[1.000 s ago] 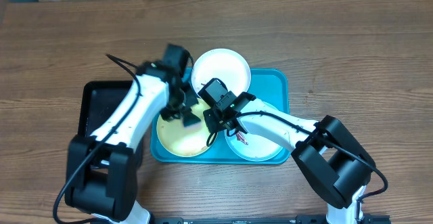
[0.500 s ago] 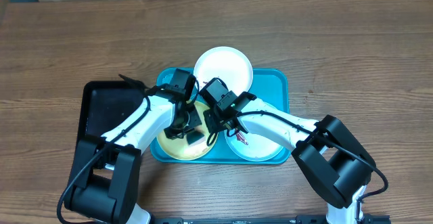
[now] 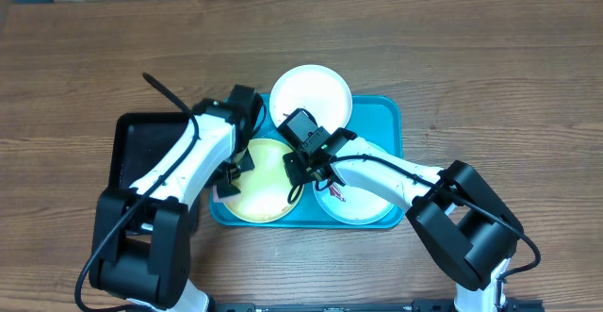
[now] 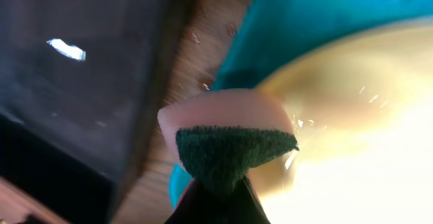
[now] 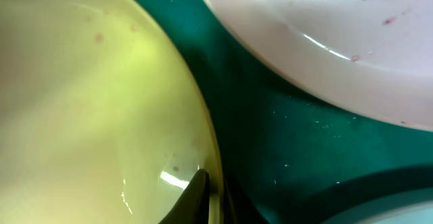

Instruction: Clean dirty plates on tray and stack at the side

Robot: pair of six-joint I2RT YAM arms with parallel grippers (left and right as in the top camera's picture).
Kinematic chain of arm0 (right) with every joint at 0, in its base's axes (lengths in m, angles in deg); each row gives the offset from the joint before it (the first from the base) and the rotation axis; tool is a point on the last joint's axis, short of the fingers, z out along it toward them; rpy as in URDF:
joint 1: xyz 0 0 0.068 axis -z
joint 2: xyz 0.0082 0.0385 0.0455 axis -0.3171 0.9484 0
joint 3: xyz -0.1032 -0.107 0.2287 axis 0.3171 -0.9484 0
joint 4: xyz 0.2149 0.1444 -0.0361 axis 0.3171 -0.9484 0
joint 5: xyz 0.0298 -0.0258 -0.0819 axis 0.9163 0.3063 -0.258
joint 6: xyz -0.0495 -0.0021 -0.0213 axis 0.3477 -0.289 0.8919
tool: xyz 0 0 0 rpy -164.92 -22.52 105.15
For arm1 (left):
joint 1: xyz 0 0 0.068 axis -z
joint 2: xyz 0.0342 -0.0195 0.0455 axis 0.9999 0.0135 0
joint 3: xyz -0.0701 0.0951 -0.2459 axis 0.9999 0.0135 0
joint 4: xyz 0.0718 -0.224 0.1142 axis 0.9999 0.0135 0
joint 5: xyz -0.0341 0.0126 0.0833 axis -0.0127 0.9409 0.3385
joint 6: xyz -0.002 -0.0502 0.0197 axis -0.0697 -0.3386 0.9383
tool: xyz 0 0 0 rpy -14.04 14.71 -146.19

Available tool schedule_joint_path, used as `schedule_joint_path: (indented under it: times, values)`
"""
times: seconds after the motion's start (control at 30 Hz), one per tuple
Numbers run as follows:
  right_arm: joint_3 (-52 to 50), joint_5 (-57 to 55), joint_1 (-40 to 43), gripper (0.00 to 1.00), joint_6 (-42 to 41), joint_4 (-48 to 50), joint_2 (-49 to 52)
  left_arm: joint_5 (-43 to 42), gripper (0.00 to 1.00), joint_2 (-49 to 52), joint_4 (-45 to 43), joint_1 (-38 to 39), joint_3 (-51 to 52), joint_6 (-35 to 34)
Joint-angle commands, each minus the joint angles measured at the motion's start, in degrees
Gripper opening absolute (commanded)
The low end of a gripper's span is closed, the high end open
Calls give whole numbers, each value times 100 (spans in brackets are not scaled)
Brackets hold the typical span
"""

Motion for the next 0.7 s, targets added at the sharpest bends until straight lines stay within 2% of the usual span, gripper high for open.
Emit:
schedule_joint_path:
  times: [0.0,0.1,0.2,0.4,0.53,0.67]
  values:
    - [-26,-149,39,4,-26,-39,107,533,4,7,337,-37,-686,61]
    - [2,-144,39,4,-26,-52,101,472,4,-2,868,-83,-1344,31]
    - [232,-125,9,4,-24,-339,-7,-26,4,-17,1331,-358,-2024,17]
    - [870,-232,-136,4,0,-898,-612,-1307,4,-129,1663,-1628,-2623,199]
    - [1368,-1174,-269,4,199,-1403,-975,-1945,4,-142,1777,-2739,-2601,667]
    - [1904,-2638,-472,4,614,-1932,-1082,-2288,4,-142,1773,-3556,-2492,1285]
